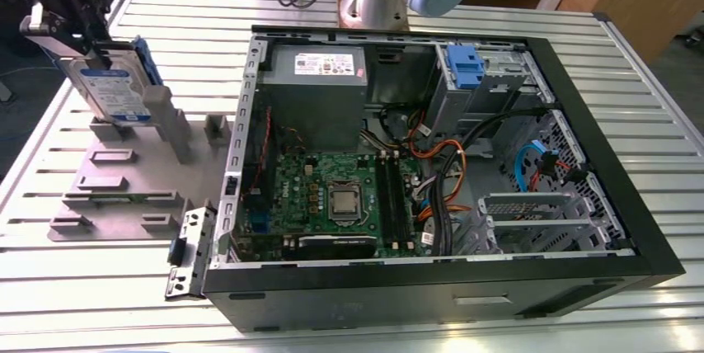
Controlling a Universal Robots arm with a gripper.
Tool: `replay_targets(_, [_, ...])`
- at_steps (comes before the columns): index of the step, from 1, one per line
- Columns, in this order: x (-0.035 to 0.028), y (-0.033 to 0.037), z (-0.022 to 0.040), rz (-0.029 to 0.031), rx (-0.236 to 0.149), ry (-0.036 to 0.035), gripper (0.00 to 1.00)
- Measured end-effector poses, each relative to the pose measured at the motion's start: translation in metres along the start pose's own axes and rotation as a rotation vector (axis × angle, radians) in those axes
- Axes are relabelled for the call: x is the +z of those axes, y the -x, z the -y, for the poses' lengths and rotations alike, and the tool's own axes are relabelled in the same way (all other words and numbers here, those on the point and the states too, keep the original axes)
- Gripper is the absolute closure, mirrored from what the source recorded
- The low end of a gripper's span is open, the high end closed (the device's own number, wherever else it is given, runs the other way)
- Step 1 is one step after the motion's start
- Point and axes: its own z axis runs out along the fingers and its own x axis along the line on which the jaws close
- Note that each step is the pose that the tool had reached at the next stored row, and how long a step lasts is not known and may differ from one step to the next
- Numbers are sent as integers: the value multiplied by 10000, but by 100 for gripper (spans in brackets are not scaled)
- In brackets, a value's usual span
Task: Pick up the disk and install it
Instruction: 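Pick up the disk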
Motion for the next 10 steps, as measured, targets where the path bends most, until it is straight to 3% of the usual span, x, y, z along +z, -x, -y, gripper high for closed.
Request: replay_targets(10, [-82,4,0,2,0,-4,65])
